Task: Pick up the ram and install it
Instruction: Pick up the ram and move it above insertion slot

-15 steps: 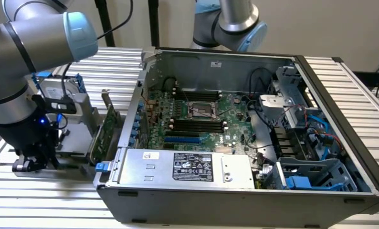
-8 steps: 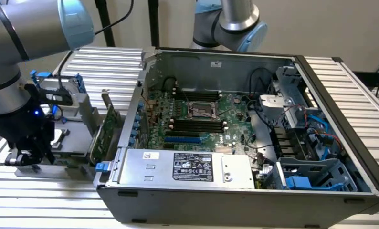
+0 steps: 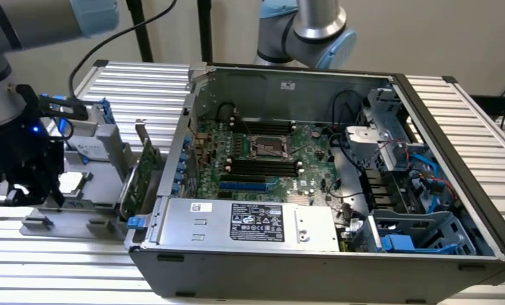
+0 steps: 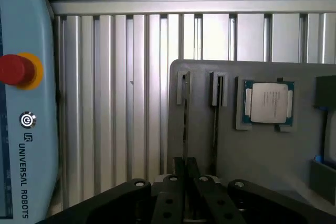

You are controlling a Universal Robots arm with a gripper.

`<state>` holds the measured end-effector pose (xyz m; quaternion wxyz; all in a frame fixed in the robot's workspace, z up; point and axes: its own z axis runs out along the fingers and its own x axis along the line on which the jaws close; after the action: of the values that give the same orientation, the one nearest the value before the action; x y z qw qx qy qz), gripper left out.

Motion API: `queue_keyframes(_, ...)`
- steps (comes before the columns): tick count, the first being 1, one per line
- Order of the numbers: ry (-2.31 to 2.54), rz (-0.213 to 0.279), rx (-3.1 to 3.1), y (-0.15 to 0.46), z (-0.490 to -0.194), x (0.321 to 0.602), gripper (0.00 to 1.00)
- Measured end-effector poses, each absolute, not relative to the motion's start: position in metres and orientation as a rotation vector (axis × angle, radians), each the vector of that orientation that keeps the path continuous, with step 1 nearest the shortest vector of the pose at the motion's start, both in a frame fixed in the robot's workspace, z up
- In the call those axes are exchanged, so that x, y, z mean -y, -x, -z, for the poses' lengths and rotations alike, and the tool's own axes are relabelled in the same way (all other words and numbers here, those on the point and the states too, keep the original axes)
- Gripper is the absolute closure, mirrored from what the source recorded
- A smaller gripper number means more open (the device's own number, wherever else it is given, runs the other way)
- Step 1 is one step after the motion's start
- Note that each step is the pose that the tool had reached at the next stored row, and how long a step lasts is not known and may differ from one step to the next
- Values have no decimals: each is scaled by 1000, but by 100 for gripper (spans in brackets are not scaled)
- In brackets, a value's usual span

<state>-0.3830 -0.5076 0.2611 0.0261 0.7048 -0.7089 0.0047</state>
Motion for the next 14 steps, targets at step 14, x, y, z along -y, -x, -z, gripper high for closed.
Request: queue_keyframes(14,-2207,4,2173,341,-325,508,86)
